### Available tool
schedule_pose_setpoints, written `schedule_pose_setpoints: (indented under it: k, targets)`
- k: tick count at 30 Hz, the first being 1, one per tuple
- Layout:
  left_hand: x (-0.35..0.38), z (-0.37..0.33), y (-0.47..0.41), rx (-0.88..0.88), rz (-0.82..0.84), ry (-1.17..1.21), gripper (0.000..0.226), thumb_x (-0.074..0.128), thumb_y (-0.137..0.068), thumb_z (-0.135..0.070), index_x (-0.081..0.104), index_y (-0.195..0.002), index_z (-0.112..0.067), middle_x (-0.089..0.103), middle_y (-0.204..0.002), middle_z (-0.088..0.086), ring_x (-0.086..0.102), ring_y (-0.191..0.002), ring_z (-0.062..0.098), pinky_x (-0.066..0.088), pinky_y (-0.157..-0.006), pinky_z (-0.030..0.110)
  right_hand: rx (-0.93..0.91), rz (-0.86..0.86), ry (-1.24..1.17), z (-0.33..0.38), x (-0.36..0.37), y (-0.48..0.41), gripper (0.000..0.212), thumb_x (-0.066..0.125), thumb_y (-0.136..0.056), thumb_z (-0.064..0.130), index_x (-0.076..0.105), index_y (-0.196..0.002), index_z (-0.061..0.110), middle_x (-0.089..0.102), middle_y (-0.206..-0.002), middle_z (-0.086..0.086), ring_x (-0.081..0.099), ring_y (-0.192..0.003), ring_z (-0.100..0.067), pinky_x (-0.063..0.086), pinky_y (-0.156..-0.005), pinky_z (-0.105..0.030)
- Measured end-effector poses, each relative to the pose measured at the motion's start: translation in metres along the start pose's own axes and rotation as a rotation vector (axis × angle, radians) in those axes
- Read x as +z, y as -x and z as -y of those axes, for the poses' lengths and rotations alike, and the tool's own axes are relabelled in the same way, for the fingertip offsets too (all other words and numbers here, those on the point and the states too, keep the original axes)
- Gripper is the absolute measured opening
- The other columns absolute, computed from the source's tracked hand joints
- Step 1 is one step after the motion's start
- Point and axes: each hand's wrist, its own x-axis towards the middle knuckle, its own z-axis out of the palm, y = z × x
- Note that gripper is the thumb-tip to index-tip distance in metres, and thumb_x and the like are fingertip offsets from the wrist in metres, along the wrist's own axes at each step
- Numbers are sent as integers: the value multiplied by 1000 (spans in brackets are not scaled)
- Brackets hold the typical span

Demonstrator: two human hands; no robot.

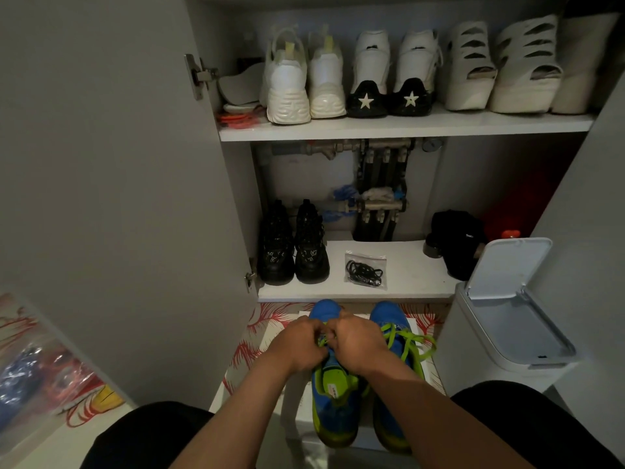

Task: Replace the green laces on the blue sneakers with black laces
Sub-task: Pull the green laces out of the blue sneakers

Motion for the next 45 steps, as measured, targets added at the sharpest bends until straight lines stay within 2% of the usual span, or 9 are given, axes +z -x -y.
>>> schedule_pose_setpoints:
  k: [4, 8, 13, 18, 21, 30, 37, 42, 45]
  targets:
    - [1, 6, 0, -30, -3, 51, 31, 65, -76, -26, 60, -107, -27, 60, -106, 0, 56, -98, 20, 46, -77, 29, 189, -47, -157, -4, -5, -2, 14, 53, -89, 17, 61, -100, 21, 66, -105, -3, 64, -98, -26, 44, -71, -31]
    - [4, 8, -1, -40, -14, 90, 28, 66, -76, -26, 60, -103, -29, 60, -102, -4, 57, -95, 17, 43, -74, 26, 307, -50, -242, -13, -10, -4, 17, 52, -88, 19, 61, -102, 21, 66, -111, -4, 63, -100, -27, 44, -73, -29]
    - [5, 7, -4, -31, -40, 111, 10, 65, -80, -28, 56, -84, -26, 60, -82, -6, 56, -81, 15, 44, -68, 29, 63, 26, -227, -4, -11, -3, 44, 59, -82, 14, 63, -123, 29, 53, -126, -2, 59, -110, -27, 49, -89, -36]
    - [6, 7, -4, -41, -37, 131, 19, 64, -79, -26, 46, -72, -29, 53, -74, -10, 52, -77, 15, 35, -61, 26, -41, 15, 94, 2, -9, -2, 26, 57, -90, 18, 69, -113, 20, 60, -117, -6, 61, -105, -28, 50, -85, -37]
    - [7, 8, -4, -36, -37, 127, 20, 64, -80, -24, 46, -71, -30, 52, -73, -11, 52, -76, 14, 34, -58, 24, -40, 22, 136, 3, -10, -2, 19, 57, -90, 11, 72, -101, 17, 62, -113, -7, 63, -101, -28, 48, -78, -35]
    - [9, 8, -5, 10, -70, 115, 4, 60, -86, -19, 63, -88, -18, 58, -87, 0, 56, -82, 18, 44, -69, 28, 397, -251, -319, -10, -24, -7, 16, 53, -93, 13, 65, -104, 16, 52, -115, -6, 63, -90, -30, 49, -68, -34]
    - [9, 2, -6, -6, -57, 135, 13, 56, -85, -17, 63, -75, -16, 65, -76, 1, 62, -74, 18, 48, -64, 29, -15, -4, -276, -4, -25, -1, 52, 60, -81, 9, 62, -128, 33, 56, -127, 2, 59, -111, -23, 52, -88, -35]
    - [7, 2, -6, -9, -61, 130, 13, 57, -86, -21, 66, -77, -17, 67, -83, 2, 62, -78, 17, 53, -73, 33, 30, 24, -38, -7, -24, 0, 19, 63, -91, 28, 73, -106, 28, 70, -108, -1, 64, -103, -24, 48, -81, -31]
    - [6, 2, -5, 4, -51, 108, 12, 59, -86, -21, 62, -74, -20, 63, -81, 1, 61, -79, 19, 53, -73, 35, 101, 16, -60, -7, -26, -1, 13, 59, -89, 17, 71, -86, 20, 71, -98, -1, 66, -94, -25, 46, -71, -29]
